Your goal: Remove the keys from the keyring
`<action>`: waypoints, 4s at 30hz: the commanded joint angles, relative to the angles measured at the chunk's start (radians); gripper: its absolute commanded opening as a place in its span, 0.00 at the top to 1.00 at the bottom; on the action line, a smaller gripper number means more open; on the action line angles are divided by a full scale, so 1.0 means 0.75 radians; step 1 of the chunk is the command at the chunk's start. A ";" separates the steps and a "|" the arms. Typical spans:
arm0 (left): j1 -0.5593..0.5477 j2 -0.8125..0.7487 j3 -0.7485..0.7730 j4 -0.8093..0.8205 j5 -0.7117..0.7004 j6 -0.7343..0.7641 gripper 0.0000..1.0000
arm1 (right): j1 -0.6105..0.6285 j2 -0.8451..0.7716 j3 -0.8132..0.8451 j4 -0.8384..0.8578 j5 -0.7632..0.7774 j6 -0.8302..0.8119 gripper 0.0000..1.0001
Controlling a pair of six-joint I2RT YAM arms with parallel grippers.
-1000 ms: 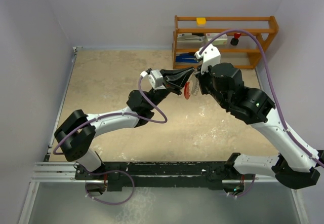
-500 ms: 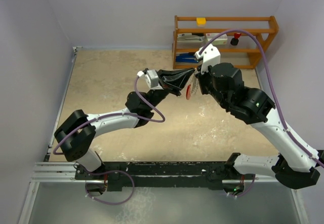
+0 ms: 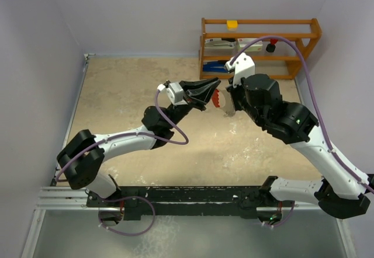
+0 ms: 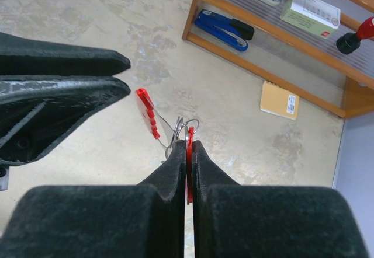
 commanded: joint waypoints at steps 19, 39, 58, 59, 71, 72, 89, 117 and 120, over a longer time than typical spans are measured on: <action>-0.002 -0.123 0.042 -0.434 0.131 0.544 0.74 | 0.000 -0.011 0.031 0.023 0.024 -0.018 1.00; -0.005 -0.062 0.114 -0.372 0.261 0.502 0.73 | -0.001 -0.012 0.027 0.024 -0.004 -0.007 1.00; -0.004 -0.028 0.137 -0.420 0.248 0.534 0.76 | -0.001 -0.012 0.032 0.025 -0.030 -0.004 1.00; -0.005 -0.025 0.139 -0.422 0.248 0.535 0.76 | -0.001 -0.011 0.031 0.026 -0.030 -0.003 1.00; -0.005 -0.017 0.139 -0.450 0.241 0.560 0.76 | -0.001 -0.010 0.039 0.022 -0.052 -0.002 1.00; -0.005 -0.015 0.140 -0.450 0.239 0.561 0.76 | -0.001 -0.008 0.039 0.023 -0.053 -0.001 1.00; -0.005 0.027 0.217 -0.470 0.343 0.551 0.83 | 0.000 0.003 0.047 0.011 -0.069 -0.002 1.00; -0.005 -0.023 0.210 -0.375 0.163 0.376 1.00 | -0.001 -0.029 0.009 0.027 -0.067 0.010 1.00; -0.005 -0.021 0.202 -0.316 0.126 0.328 1.00 | 0.001 -0.035 0.002 0.034 -0.070 0.010 1.00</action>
